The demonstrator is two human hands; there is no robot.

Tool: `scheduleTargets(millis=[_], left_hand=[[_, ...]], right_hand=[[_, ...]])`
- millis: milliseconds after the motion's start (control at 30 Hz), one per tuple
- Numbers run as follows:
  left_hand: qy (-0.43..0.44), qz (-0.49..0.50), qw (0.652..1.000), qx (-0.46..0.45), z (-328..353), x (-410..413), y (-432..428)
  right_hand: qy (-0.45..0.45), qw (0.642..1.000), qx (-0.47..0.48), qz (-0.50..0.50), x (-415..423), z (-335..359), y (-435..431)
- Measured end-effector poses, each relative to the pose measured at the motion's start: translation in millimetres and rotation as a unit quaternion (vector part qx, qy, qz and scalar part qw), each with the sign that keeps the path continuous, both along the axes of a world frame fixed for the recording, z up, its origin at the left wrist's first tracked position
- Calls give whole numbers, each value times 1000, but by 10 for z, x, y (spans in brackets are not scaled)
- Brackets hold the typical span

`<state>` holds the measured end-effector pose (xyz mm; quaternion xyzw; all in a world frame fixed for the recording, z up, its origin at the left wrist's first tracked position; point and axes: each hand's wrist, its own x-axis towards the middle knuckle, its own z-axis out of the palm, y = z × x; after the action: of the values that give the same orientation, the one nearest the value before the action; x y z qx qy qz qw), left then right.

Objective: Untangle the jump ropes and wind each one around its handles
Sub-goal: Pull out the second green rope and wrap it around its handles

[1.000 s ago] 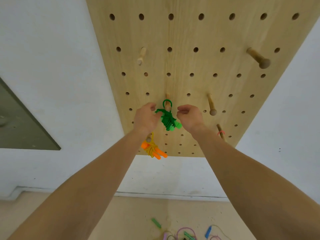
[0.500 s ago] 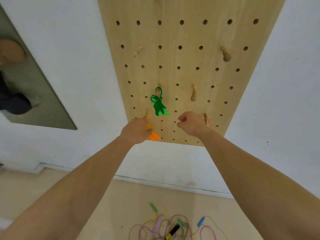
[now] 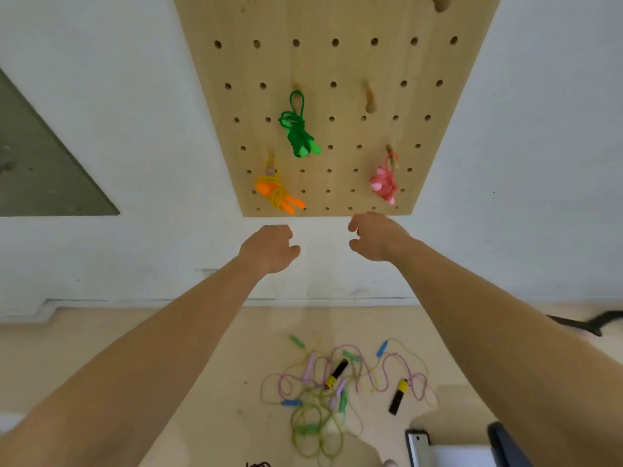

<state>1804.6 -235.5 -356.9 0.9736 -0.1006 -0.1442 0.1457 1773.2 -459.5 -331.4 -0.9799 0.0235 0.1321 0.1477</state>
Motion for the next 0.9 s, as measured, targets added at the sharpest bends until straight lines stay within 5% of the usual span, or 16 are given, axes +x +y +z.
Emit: scheduleTargets(millis=[300,900], left_hand=[[63,7,998,21,-1617,-240,140],[151,-67,983,79,-6620,-646,-228]], right_hand=[[62,997,-27,40,-175,-1552,171],[130,987,-39,90,-412,-6803,231]])
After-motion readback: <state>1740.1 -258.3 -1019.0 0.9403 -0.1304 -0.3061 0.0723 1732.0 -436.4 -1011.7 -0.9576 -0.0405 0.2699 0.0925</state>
